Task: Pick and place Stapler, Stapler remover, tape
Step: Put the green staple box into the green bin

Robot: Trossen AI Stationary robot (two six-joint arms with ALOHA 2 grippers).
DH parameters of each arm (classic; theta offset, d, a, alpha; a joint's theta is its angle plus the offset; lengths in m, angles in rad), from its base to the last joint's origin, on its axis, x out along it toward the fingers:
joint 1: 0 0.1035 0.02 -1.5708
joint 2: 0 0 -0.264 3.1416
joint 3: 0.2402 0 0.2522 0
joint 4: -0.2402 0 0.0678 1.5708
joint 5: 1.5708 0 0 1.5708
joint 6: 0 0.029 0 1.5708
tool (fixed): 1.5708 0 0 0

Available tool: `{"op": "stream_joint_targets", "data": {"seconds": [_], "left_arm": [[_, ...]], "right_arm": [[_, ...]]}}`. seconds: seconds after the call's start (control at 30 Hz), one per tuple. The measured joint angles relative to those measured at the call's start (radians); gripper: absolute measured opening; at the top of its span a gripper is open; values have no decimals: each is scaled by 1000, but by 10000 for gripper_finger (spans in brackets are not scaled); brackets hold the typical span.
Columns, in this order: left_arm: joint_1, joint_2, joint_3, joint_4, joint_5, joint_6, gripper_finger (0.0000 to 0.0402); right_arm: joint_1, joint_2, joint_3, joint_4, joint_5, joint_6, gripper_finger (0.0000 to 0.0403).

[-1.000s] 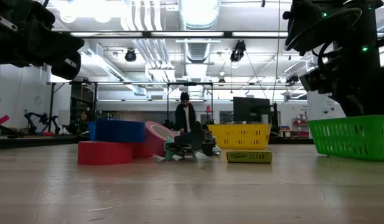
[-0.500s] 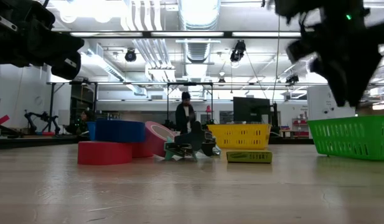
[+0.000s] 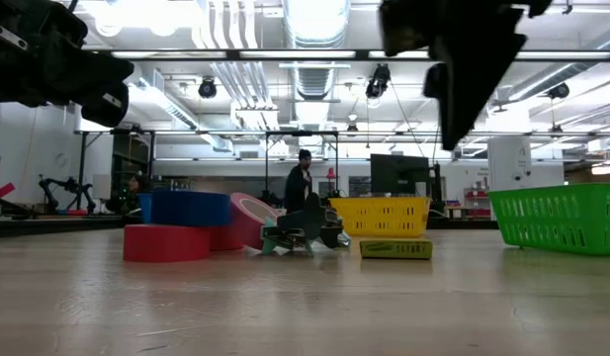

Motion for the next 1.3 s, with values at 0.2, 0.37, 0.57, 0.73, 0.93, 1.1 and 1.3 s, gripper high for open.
{"op": "stream_joint_targets", "data": {"seconds": [0.2,0.37,0.57,0.73,0.93,1.1,1.3], "left_arm": [[0,0,0,0,0,0,16],[0,0,0,2,0,0,16],[0,0,0,3,0,0,16],[0,0,0,1,0,0,16],[0,0,0,1,0,0,16],[0,0,0,1,0,0,16],[0,0,0,1,0,0,16]], "right_arm": [[4,122,72,30,-6,-104,229],[4,186,76,93,-16,-153,228],[4,240,75,145,-22,-179,228],[3,294,78,171,-22,-191,228],[-6,316,77,185,-23,-230,228],[-7,316,74,228,-17,-236,225],[-8,316,68,229,-4,-242,206]]}}
